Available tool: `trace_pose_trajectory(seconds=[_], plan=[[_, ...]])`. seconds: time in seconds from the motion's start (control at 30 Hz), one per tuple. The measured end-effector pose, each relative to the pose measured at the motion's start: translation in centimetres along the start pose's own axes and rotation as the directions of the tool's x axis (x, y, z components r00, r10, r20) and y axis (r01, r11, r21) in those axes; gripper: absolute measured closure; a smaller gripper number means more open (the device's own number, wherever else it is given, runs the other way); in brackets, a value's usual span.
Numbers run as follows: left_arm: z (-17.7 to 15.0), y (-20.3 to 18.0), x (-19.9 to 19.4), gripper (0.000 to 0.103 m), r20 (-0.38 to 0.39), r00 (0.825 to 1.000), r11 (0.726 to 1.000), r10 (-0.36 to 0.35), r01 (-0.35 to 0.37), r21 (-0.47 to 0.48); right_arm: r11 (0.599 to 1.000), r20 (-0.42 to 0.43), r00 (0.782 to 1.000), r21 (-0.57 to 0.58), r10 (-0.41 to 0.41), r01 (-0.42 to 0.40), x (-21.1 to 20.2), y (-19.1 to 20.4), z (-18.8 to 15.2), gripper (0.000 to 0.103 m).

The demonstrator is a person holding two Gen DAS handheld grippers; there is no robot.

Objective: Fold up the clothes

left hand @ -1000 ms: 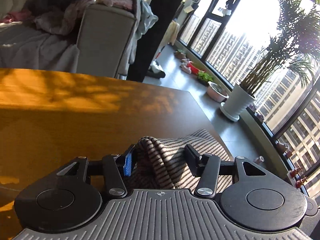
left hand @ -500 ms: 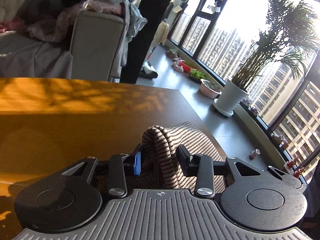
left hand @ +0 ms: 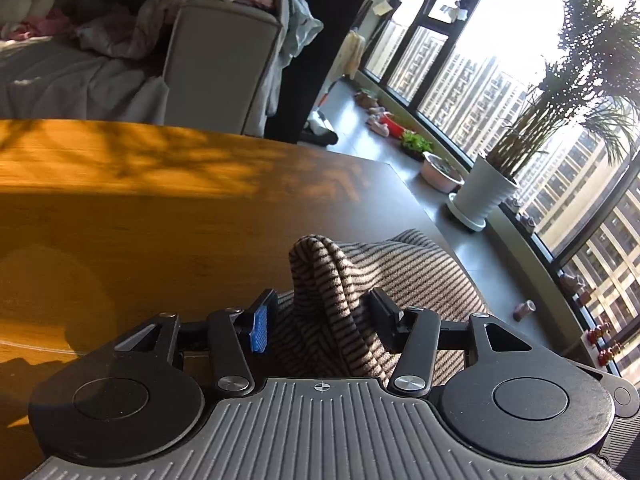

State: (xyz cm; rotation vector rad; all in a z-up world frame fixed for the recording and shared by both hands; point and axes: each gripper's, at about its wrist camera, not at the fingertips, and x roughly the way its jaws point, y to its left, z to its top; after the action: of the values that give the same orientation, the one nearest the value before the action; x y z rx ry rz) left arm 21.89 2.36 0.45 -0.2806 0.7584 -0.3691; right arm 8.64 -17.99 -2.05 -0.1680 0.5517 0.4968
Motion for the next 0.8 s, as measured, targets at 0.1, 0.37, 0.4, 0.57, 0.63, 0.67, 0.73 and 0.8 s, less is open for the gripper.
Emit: trace_pose_trajectory(seconds=[0.1, 0.37, 0.4, 0.57, 0.63, 0.67, 0.73, 0.8], plan=[[0.1, -0.6, -0.6, 0.047, 0.008, 1.0, 1.0, 0.013, -0.013, 0.018, 1.0, -0.008, 1.0, 0.012, 0.017, -0.017, -0.1, -0.5, 0.1, 0.048], [-0.4, -2.6, -4.0, 0.05, 0.088, 0.995, 0.997, 0.037, -0.043, 0.061, 1.0, 0.0, 1.0, 0.004, 0.012, -0.012, 0.0, -0.3, -0.1, 0.047], [-0.3, -3.2, -4.7, 0.05, 0.122, 0.992, 0.996, 0.032, -0.042, 0.082, 1.0, 0.002, 1.0, 0.003, 0.011, -0.011, -0.1, -0.2, -0.1, 0.047], [1.0, -5.5, -4.9, 0.05, 0.163, 0.985, 0.989, -0.06, 0.036, 0.144, 1.0, 0.009, 1.0, 0.002, 0.008, -0.008, 0.0, -0.4, 0.0, 0.046], [1.1, -5.0, -3.0, 0.051, 0.117, 0.992, 0.992, -0.049, 0.034, 0.125, 1.0, 0.012, 1.0, 0.001, 0.008, -0.008, -0.3, -0.3, 0.0, 0.046], [1.1, -4.8, -2.0, 0.051, 0.093, 0.995, 0.993, -0.044, 0.033, 0.115, 1.0, 0.014, 1.0, 0.004, 0.009, -0.009, -0.7, -0.2, 0.1, 0.045], [0.8, -4.1, -0.9, 0.051, 0.065, 0.997, 0.995, -0.038, 0.032, 0.095, 0.999, 0.032, 0.999, 0.021, 0.024, -0.025, -1.6, -0.4, 0.5, 0.04], [0.4, -3.4, 0.0, 0.051, 0.047, 0.998, 0.996, -0.036, 0.032, 0.082, 0.998, 0.069, 0.996, 0.025, 0.051, -0.053, -2.8, -0.3, 1.0, 0.04]])
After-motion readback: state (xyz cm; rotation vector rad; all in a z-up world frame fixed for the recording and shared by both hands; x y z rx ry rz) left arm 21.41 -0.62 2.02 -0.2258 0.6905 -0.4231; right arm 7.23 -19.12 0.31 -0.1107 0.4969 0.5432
